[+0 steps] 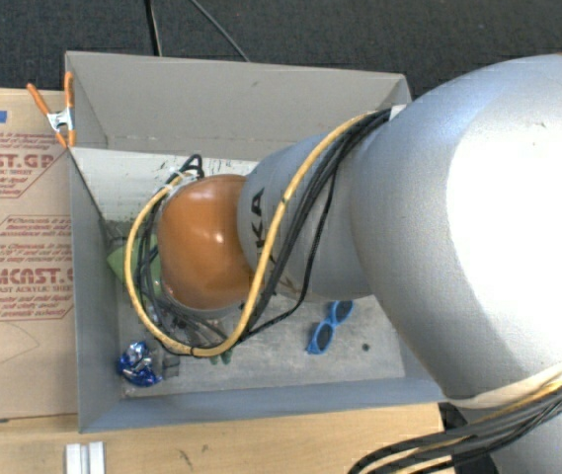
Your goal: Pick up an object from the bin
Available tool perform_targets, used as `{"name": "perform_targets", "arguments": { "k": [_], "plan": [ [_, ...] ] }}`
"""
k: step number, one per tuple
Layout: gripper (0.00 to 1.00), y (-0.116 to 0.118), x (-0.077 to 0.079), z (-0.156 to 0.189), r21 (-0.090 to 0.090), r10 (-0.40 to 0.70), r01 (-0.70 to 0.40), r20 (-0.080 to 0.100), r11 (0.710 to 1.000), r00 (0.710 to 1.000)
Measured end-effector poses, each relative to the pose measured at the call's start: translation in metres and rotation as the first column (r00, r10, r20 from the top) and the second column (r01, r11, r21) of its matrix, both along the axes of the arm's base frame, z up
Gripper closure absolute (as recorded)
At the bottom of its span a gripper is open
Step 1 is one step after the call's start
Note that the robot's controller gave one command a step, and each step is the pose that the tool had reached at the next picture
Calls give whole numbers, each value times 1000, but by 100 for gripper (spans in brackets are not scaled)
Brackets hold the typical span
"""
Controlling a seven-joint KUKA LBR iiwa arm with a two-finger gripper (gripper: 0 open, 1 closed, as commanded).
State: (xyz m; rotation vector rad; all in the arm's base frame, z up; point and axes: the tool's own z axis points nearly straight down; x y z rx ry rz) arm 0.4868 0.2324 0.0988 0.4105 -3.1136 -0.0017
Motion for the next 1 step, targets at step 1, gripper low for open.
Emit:
{"name": "perform_targets", "arguments": {
  "k": [1],
  "plan": [
    [0,0,0,0,0,0,0,0,1000,1000]
  ]
}}
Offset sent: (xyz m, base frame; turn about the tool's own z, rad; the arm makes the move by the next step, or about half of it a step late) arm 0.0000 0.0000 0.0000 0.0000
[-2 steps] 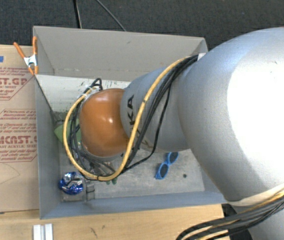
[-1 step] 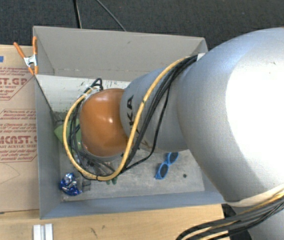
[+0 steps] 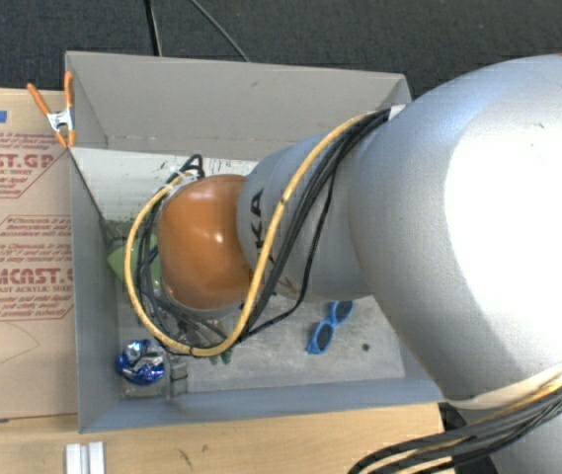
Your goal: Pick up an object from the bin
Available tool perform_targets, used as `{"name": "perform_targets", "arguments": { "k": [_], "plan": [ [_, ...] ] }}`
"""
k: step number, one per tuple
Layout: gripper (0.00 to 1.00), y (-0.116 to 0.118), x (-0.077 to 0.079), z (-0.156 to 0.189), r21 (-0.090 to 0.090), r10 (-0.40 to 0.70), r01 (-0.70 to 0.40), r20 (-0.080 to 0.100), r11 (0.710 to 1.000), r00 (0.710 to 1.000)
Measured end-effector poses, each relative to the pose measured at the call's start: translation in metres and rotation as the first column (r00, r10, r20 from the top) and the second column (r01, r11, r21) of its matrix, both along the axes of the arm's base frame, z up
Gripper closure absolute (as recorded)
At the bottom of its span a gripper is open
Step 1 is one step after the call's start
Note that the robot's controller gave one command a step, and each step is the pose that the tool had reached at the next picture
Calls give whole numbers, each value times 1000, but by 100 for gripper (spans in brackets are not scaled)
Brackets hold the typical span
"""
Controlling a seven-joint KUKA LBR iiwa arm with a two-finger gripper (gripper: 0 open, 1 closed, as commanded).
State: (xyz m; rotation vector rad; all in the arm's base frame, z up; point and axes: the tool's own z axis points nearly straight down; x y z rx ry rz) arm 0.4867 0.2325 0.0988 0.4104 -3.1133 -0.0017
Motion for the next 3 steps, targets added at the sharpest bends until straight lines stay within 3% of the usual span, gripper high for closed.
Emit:
{"name": "perform_targets", "arguments": {
  "k": [1,2,3],
  "plan": [
    [100,0,0,0,0,0,0,0,1000,1000],
    [0,0,0,0,0,0,0,0,1000,1000],
    [100,0,0,0,0,0,0,0,1000,1000]
  ]
}}
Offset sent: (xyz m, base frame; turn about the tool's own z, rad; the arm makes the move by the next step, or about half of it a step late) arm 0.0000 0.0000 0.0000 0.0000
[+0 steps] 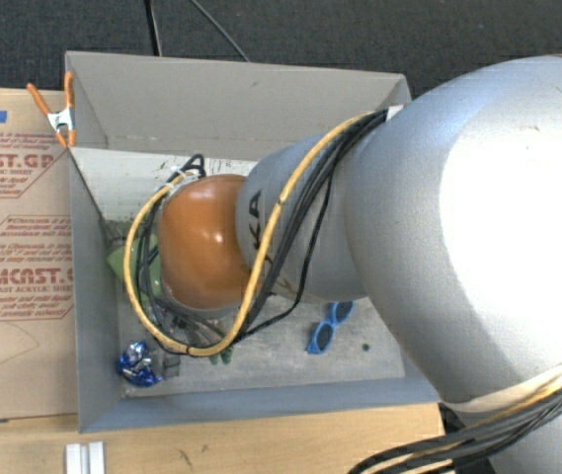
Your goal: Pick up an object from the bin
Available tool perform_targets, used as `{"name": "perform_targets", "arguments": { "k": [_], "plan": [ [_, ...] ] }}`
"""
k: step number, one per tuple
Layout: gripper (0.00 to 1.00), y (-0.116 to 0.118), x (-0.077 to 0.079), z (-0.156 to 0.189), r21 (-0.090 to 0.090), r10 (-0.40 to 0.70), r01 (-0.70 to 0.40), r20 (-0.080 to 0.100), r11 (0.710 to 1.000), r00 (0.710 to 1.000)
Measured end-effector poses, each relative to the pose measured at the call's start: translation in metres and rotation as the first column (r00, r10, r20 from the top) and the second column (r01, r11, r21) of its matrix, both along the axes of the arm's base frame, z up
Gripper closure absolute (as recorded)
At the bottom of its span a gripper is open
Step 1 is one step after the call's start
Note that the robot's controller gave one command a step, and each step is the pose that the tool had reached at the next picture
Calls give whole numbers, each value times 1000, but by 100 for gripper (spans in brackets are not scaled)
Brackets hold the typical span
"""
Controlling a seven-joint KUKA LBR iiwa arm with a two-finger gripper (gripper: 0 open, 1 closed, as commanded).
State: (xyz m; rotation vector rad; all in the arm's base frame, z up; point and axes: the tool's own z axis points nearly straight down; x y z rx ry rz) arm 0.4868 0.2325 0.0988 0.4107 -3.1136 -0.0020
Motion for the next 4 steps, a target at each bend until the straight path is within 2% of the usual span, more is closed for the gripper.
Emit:
{"name": "perform_targets", "arguments": {
  "k": [1,2,3,4],
  "plan": [
    [0,0,0,0,0,0,0,0,1000,1000],
    [0,-56,-2,42,-2,193,-193,4,981,981],
    [0,13,31,-21,1,422,-422,2,907,907],
    [0,10,0,-29,-2,534,-534,1,845,845]
  ]
}}
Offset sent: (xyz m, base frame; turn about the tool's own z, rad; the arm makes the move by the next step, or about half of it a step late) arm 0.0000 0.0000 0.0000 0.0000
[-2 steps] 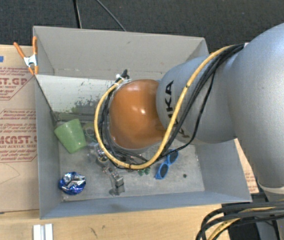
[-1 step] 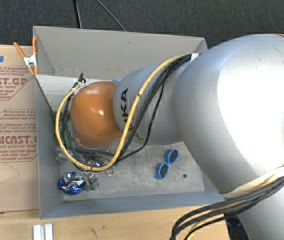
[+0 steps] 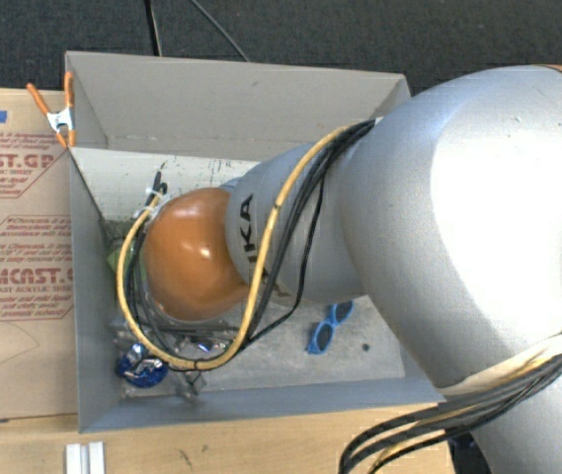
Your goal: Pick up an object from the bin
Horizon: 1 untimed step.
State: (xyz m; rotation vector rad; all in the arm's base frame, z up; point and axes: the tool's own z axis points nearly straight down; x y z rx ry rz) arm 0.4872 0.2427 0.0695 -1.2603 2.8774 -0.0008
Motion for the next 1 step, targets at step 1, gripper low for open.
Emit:
{"name": "perform_targets", "arguments": {
  "k": [1],
  "plan": [
    [100,1,0,0,2,0,0,0,1000,1000]
  ]
}}
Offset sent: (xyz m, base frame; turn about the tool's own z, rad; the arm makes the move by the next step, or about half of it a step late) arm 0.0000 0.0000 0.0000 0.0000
